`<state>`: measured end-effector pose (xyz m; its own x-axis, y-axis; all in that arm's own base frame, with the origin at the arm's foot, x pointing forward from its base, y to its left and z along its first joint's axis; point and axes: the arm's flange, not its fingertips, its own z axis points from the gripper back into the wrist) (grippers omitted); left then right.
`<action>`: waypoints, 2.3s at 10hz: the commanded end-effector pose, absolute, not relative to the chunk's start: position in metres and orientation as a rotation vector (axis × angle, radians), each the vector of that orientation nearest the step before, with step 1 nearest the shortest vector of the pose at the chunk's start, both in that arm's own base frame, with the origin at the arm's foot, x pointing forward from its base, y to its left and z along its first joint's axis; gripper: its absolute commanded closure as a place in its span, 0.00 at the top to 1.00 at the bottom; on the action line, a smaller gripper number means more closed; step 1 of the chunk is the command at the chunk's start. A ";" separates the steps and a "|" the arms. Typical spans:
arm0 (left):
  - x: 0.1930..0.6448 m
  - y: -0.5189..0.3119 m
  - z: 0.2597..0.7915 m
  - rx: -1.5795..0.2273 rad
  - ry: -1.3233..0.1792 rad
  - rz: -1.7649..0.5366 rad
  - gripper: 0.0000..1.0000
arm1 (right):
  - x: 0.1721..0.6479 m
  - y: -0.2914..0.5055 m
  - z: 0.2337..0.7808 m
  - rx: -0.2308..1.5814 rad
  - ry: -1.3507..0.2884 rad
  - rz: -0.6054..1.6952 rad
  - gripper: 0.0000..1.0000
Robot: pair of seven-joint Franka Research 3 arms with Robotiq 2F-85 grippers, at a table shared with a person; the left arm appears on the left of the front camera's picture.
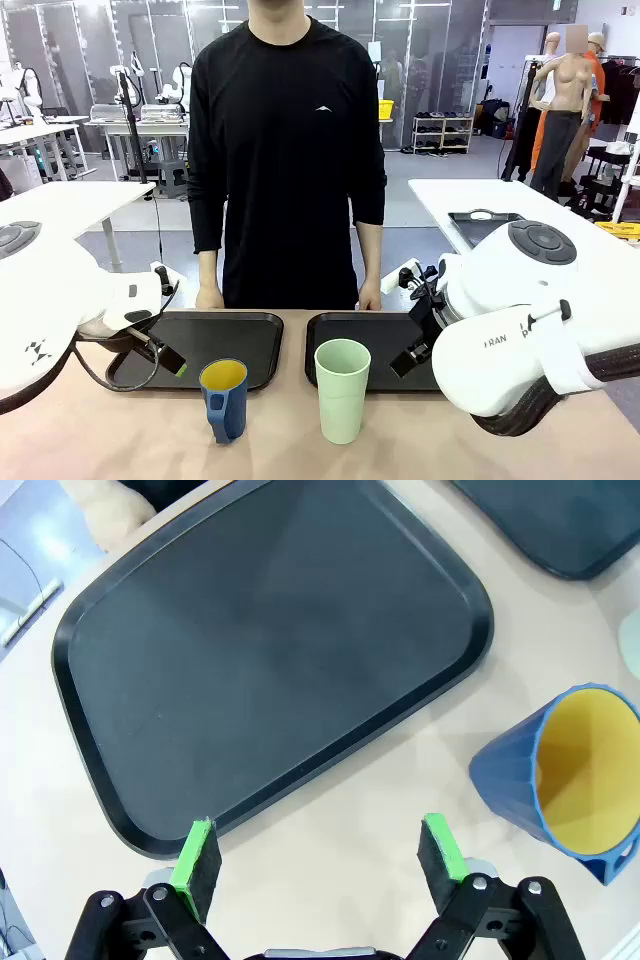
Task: Sort and store the cups by type.
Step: Pick up the Reusable plastic cup.
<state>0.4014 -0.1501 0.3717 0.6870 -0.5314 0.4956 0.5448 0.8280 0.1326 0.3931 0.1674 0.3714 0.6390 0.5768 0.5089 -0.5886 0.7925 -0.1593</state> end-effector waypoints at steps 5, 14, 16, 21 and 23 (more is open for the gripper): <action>0.401 -0.150 0.372 -0.026 -0.547 -0.603 1.00 | 0.393 0.167 0.371 0.022 -0.573 0.665 1.00; 0.401 -0.150 0.372 -0.026 -0.547 -0.603 1.00 | 0.393 0.167 0.371 0.022 -0.573 0.665 1.00; 0.401 -0.150 0.372 -0.026 -0.547 -0.603 1.00 | 0.393 0.167 0.371 0.022 -0.573 0.665 1.00; 0.387 -0.159 0.401 0.100 -0.571 -0.542 1.00 | 0.377 0.178 0.402 -0.084 -0.602 0.572 1.00; 0.370 -0.158 0.439 0.147 -0.620 -0.508 1.00 | 0.354 0.183 0.442 -0.155 -0.631 0.490 1.00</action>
